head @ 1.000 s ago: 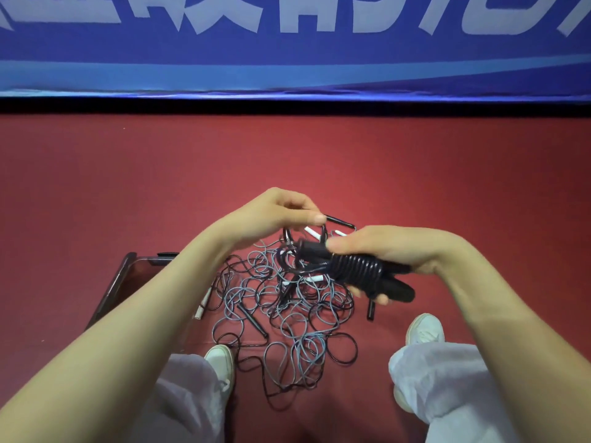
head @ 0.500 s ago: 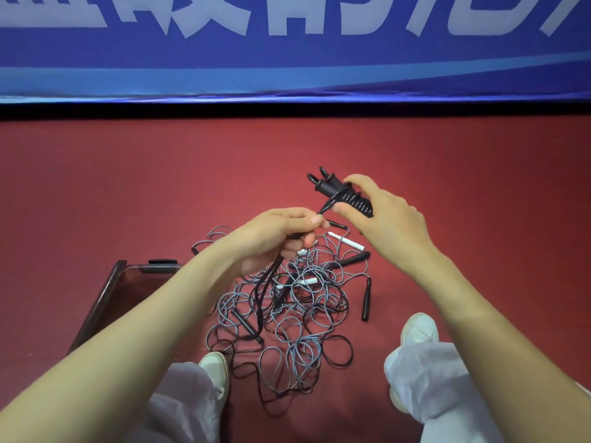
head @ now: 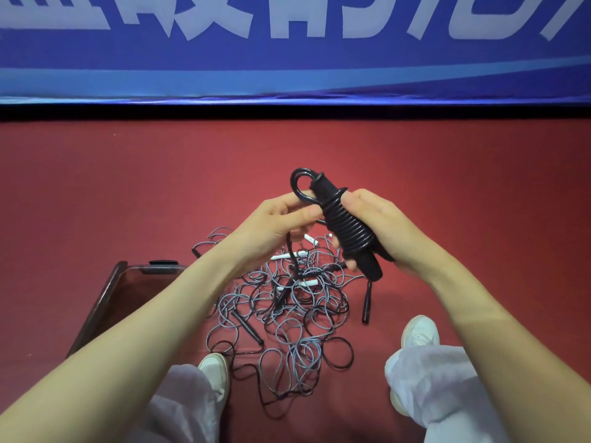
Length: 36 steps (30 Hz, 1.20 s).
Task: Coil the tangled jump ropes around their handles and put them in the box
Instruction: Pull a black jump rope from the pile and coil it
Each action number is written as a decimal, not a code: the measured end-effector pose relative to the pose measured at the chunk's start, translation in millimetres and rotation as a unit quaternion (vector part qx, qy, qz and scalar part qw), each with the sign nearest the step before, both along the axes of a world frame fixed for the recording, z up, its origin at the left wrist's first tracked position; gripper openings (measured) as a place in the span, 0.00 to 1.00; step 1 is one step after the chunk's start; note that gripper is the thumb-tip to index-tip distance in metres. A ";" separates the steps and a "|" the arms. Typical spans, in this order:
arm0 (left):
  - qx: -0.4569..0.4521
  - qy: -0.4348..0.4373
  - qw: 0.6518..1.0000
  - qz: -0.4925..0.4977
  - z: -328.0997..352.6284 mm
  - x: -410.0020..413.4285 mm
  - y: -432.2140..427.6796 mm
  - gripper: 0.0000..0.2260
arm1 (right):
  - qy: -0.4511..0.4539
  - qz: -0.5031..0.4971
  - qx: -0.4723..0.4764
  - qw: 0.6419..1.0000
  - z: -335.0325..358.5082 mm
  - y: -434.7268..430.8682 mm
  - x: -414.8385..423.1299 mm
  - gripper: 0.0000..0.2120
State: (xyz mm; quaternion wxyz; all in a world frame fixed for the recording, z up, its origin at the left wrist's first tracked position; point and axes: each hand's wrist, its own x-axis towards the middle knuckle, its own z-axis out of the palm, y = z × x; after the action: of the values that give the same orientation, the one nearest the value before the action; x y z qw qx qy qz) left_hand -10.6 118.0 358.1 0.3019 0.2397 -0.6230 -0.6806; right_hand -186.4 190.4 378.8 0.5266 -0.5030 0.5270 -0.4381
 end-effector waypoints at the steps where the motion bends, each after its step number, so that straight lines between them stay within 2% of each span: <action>1: -0.026 -0.015 0.999 0.013 1.8 0.0 2.6 0.07 | -0.003 0.005 0.009 1.000 0.8 0.0 -0.8 0.28; 3: -0.073 -0.044 0.996 0.033 4.2 -0.4 7.4 0.07 | 0.017 0.017 0.027 0.999 3.5 -0.5 -1.7 0.32; 6: -0.109 -0.084 0.989 0.050 5.5 -0.3 9.4 0.08 | 0.041 0.020 0.054 0.997 6.1 -0.9 -1.0 0.33; 9: -0.095 -0.086 0.991 0.047 4.4 0.6 10.4 0.09 | 0.042 0.007 0.069 0.997 2.2 -1.0 1.0 0.29; 11: -0.077 -0.065 0.994 0.043 3.7 0.6 10.6 0.10 | 0.022 -0.008 0.061 0.998 -0.3 -0.8 3.8 0.25; 14: -0.055 -0.043 0.998 0.008 8.8 4.1 5.7 0.12 | -0.066 0.000 0.046 0.997 -1.2 -3.0 6.0 0.26; 18: 0.002 -0.076 0.991 -0.112 7.9 22.3 -13.6 0.11 | -0.161 0.071 0.027 0.984 3.1 -3.2 -6.8 0.27; 20: 0.044 -0.073 0.986 -0.142 1.2 28.9 -19.3 0.11 | -0.168 0.140 0.031 0.975 4.5 -0.3 -12.1 0.29; 22: 0.082 -0.060 0.983 -0.150 -1.9 29.0 -21.0 0.12 | -0.152 0.215 0.079 0.961 4.8 2.4 -11.6 0.31; 24: 0.059 -0.105 0.983 -0.139 -0.3 24.8 -21.6 0.05 | -0.081 0.268 0.157 0.947 3.9 5.8 -4.8 0.29; 27: -0.041 -0.234 0.966 -0.100 6.4 18.4 -18.4 0.06 | 0.166 0.233 0.220 0.933 -3.4 6.2 6.6 0.26; 29: -0.083 -0.265 0.961 -0.017 6.7 13.6 -15.1 0.04 | 0.379 0.138 0.182 0.897 -8.7 3.8 12.3 0.28; 31: -0.099 -0.238 0.964 0.063 4.4 7.4 -9.4 0.05 | 0.540 0.022 0.103 0.835 -12.5 0.8 16.1 0.32; 33: -0.082 -0.168 0.978 0.095 2.8 0.2 -2.7 0.06 | 0.578 -0.075 0.039 0.812 -12.9 -2.6 15.4 0.33; 36: 0.006 -0.062 0.992 0.111 2.0 -6.5 0.6 0.06 | 0.538 -0.151 -0.001 0.829 -10.9 -5.8 8.7 0.33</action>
State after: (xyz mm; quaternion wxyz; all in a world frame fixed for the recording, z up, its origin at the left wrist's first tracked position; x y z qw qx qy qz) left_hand -17.1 118.6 360.0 0.3350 0.3510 -0.6063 -0.6301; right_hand -177.7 184.5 367.9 0.0868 -0.5739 0.7957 -0.1729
